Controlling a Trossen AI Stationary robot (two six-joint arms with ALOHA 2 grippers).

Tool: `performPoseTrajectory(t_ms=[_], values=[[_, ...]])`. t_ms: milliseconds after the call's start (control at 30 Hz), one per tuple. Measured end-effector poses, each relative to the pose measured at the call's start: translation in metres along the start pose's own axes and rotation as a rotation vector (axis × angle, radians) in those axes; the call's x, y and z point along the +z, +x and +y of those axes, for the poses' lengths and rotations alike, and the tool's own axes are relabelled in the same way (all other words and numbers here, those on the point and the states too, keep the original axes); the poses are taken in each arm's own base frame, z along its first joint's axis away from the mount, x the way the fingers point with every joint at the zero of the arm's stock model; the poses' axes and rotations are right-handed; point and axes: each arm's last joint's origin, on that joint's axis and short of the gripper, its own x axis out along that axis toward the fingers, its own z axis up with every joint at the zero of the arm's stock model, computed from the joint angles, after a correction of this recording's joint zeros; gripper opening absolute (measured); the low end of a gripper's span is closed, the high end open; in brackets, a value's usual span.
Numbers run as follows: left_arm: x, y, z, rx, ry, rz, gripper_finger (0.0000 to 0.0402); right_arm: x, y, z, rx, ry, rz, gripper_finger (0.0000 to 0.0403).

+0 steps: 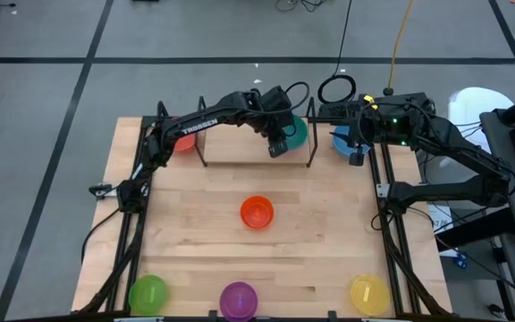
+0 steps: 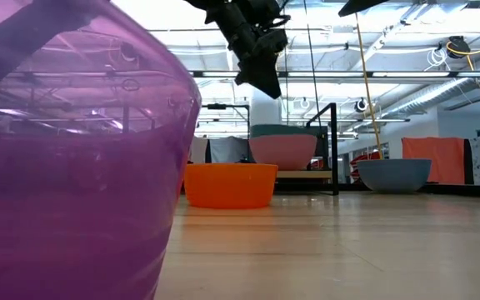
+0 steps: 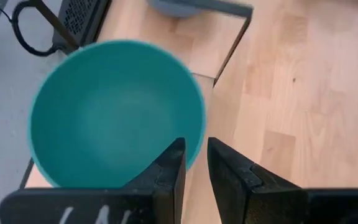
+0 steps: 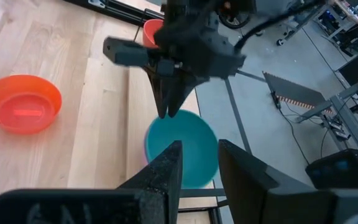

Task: Place and stack bowls onto a shelf
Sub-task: Stack the blue bowl on top of the dark green bowl on the shelf

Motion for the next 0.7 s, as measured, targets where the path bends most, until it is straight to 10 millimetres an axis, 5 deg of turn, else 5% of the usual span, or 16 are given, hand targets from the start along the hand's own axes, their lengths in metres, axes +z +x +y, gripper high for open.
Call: performPoseTrajectory(t_ms=[400, 700], values=[[-0.023, -0.086, -0.014, 0.069, -0.077, 0.159, 0.0074, -0.024, -0.018, 0.006, -0.118, 0.192, 0.256, 0.0098], [-0.046, -0.169, -0.027, 0.143, -0.206, 0.144, 0.0074, -0.038, -0.005, 0.014, -0.05, 0.318, 0.495, 0.0098]])
